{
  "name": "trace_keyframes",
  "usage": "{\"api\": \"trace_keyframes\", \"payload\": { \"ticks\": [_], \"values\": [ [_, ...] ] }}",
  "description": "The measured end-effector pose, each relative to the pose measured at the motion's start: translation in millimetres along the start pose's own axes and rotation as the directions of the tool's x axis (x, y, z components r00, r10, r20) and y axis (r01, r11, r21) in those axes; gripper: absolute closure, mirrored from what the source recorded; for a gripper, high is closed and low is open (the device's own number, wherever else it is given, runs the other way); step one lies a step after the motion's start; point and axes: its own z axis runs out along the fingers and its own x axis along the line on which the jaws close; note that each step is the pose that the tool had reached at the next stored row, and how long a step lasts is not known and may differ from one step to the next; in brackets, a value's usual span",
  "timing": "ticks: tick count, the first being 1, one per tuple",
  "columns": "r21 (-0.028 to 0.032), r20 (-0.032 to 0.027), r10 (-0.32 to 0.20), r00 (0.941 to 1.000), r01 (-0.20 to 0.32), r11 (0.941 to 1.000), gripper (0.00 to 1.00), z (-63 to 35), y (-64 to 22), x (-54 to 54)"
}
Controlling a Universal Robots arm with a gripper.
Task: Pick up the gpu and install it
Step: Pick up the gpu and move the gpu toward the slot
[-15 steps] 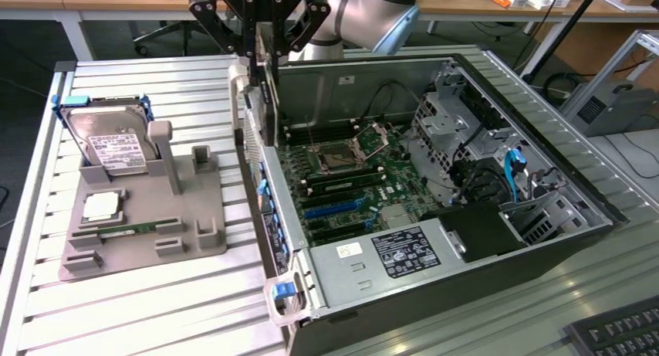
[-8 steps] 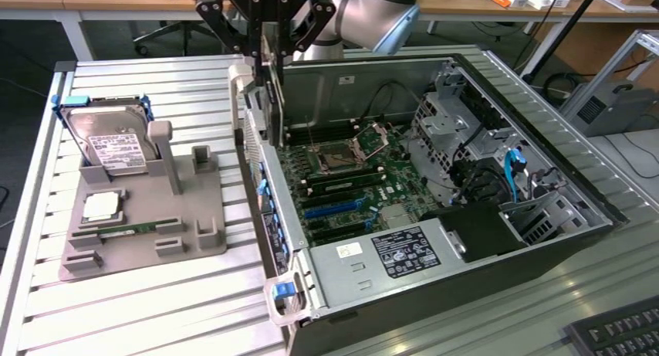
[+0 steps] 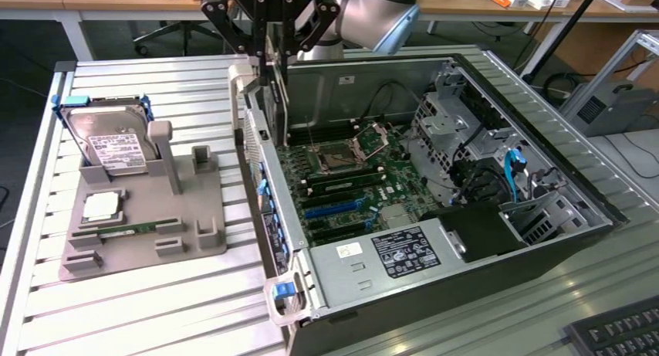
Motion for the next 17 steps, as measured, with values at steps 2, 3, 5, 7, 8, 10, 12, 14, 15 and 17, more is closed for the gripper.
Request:
{"api": "trace_keyframes", "payload": {
  "ticks": [2,3,5,7,8,10,12,14,15,17],
  "values": [
    [0.0000,0.0000,0.000,1.0000,0.000,1.0000,0.73,0.0,0.1,-1.3],
    [0.0000,0.0000,0.000,1.0000,0.000,1.0000,0.73,0.1,0.2,-2.2],
    [0.0000,0.0000,0.000,1.0000,0.000,1.0000,0.73,0.2,0.5,-6.6],
    [0.0000,0.0000,0.000,1.0000,0.000,1.0000,0.73,0.3,0.6,-8.7],
    [0.0000,0.0000,0.000,1.0000,0.000,1.0000,0.73,0.3,0.7,-10.0],
    [0.0000,0.0000,0.000,1.0000,0.000,1.0000,0.73,0.4,0.8,-11.4],
    [0.0000,0.0000,0.000,1.0000,0.000,1.0000,0.73,0.4,1.0,-12.8],
    [0.0000,0.0000,0.000,1.0000,0.000,1.0000,0.73,0.5,1.1,-15.3],
    [0.0000,0.0000,0.000,1.0000,0.000,1.0000,0.73,0.5,1.2,-16.4],
    [0.0000,0.0000,0.000,1.0000,0.000,1.0000,0.73,0.6,1.4,-18.2]
  ]
}}
